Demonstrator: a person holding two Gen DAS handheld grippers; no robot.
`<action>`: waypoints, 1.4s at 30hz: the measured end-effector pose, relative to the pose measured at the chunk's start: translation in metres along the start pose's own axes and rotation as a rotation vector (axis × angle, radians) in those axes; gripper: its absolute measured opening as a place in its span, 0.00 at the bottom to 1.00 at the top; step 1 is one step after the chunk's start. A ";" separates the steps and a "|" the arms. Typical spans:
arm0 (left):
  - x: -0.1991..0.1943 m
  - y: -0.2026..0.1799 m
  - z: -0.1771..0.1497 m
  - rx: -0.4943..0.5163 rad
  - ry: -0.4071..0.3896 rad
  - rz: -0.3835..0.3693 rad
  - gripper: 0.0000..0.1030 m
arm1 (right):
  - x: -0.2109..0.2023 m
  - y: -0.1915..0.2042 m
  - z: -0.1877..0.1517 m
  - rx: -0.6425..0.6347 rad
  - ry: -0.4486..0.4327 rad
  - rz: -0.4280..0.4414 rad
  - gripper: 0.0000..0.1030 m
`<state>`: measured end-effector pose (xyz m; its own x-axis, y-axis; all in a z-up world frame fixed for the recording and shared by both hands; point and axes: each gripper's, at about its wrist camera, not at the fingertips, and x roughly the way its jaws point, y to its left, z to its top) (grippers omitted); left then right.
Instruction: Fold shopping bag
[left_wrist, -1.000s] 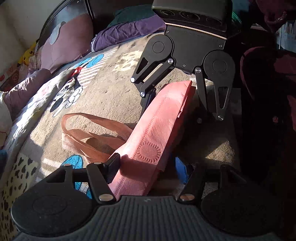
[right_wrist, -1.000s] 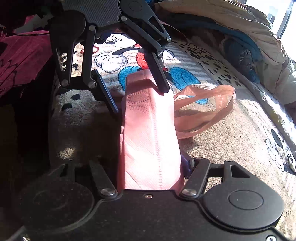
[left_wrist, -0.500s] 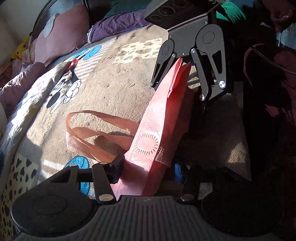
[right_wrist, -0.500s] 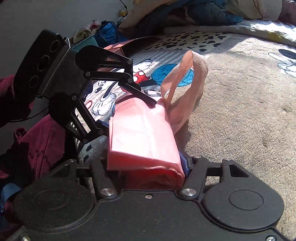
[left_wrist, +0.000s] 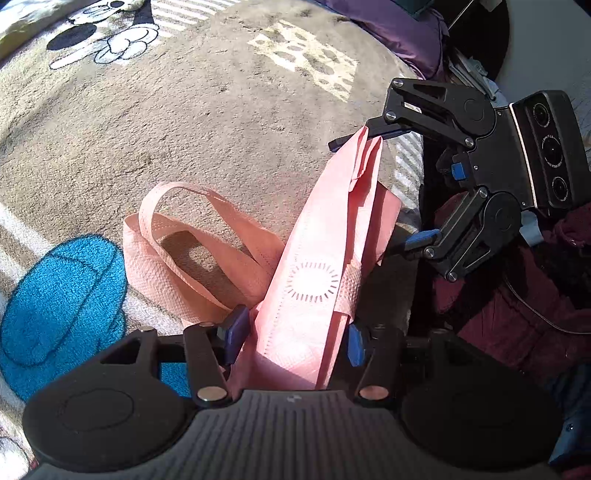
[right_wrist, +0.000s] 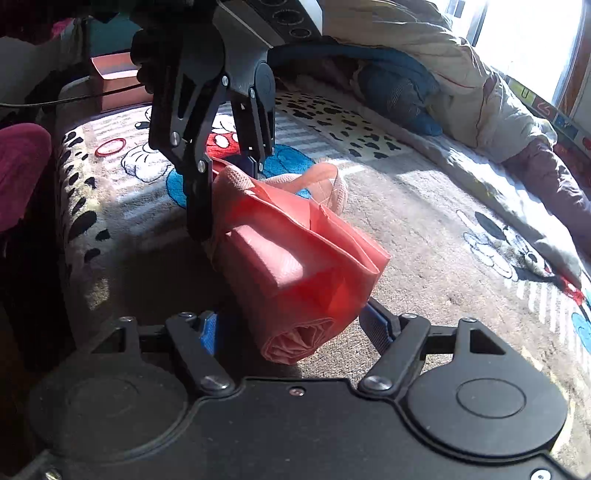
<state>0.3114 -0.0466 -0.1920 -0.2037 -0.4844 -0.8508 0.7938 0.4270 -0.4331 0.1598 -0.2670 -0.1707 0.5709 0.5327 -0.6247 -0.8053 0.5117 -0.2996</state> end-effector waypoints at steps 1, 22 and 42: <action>0.001 0.003 0.000 -0.011 0.003 -0.007 0.52 | -0.008 0.009 0.001 -0.064 -0.034 -0.044 0.73; -0.011 0.001 -0.031 -0.009 -0.259 0.064 0.54 | 0.037 -0.029 0.002 0.099 -0.037 0.226 0.44; -0.009 -0.033 -0.039 0.316 -0.297 0.407 0.48 | 0.071 -0.081 0.007 0.453 0.030 0.474 0.44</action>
<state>0.2647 -0.0263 -0.1818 0.2854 -0.5420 -0.7905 0.9160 0.3968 0.0586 0.2667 -0.2663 -0.1858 0.1602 0.7545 -0.6364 -0.8178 0.4625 0.3424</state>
